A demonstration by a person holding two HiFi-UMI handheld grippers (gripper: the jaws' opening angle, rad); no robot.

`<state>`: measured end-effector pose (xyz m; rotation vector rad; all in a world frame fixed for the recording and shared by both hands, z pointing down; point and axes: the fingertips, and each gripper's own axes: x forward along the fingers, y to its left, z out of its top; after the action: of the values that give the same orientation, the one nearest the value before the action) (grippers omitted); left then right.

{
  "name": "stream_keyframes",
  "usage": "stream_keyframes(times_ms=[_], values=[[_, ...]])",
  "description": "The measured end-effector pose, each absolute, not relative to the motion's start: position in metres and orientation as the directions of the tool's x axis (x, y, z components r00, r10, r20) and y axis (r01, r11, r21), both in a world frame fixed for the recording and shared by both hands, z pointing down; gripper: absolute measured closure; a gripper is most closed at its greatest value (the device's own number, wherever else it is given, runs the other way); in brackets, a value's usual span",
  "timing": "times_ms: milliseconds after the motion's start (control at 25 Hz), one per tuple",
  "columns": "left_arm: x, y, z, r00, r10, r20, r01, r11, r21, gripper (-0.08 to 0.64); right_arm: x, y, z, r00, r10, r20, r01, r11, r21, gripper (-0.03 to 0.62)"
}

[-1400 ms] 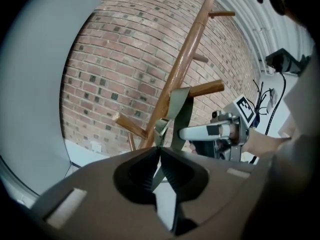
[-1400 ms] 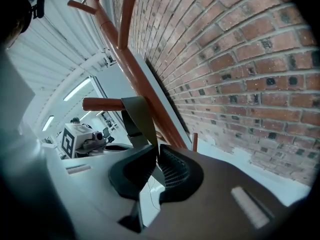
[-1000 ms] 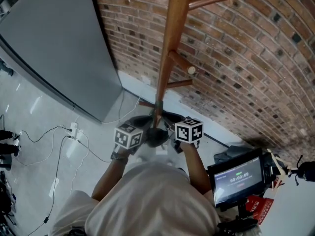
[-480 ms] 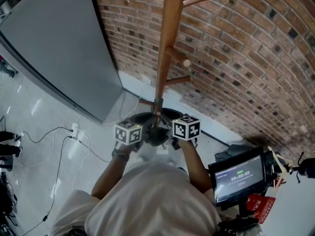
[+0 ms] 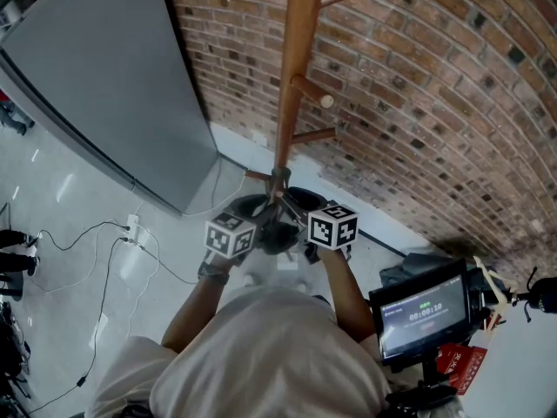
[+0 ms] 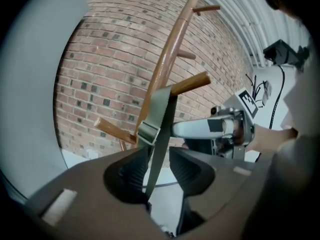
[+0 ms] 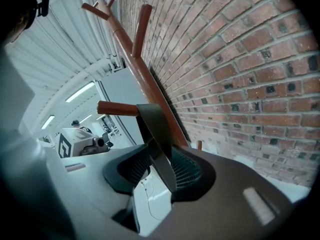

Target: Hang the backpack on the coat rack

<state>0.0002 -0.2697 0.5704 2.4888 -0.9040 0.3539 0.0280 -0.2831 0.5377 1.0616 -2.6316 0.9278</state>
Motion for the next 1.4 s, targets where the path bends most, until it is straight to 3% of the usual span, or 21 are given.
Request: stream_keyframes(times_ms=[400, 440, 520, 560, 760, 1040, 1400], values=[[-0.007, -0.259, 0.547, 0.731, -0.576, 0.366, -0.676, -0.685, 0.272, 0.434, 0.036, -0.266, 0.518, -0.726, -0.594, 0.346, -0.684, 0.576, -0.448, 0.472], [-0.009, -0.258, 0.543, 0.732, -0.58, 0.358, -0.676, -0.683, 0.275, 0.446, 0.04, -0.265, 0.513, -0.718, -0.61, 0.335, -0.691, 0.568, -0.447, 0.475], [-0.013, -0.256, 0.533, 0.736, -0.585, 0.342, -0.674, -0.681, 0.286, 0.553, 0.048, -0.265, 0.498, -0.698, -0.646, 0.309, -0.706, 0.55, -0.446, 0.499], [-0.015, -0.255, 0.528, 0.737, -0.586, 0.336, -0.673, -0.68, 0.29, 0.56, 0.053, -0.266, 0.491, -0.686, -0.663, 0.3, -0.716, 0.54, -0.443, 0.511], [-0.018, -0.253, 0.5, 0.756, -0.569, 0.324, -0.652, -0.699, 0.293, 0.56, 0.067, -0.265, 0.458, -0.664, -0.694, 0.28, -0.737, 0.544, -0.401, 0.591], [-0.012, -0.262, 0.429, 0.767, -0.604, 0.215, -0.639, -0.751, 0.169, 0.56, 0.047, -0.263, 0.395, -0.724, -0.661, 0.198, -0.689, 0.672, -0.274, 0.591], [-0.012, -0.262, 0.355, 0.752, -0.655, 0.069, -0.658, -0.752, 0.036, 0.56, 0.043, -0.26, 0.328, -0.74, -0.667, 0.086, -0.671, 0.726, -0.148, 0.591]])
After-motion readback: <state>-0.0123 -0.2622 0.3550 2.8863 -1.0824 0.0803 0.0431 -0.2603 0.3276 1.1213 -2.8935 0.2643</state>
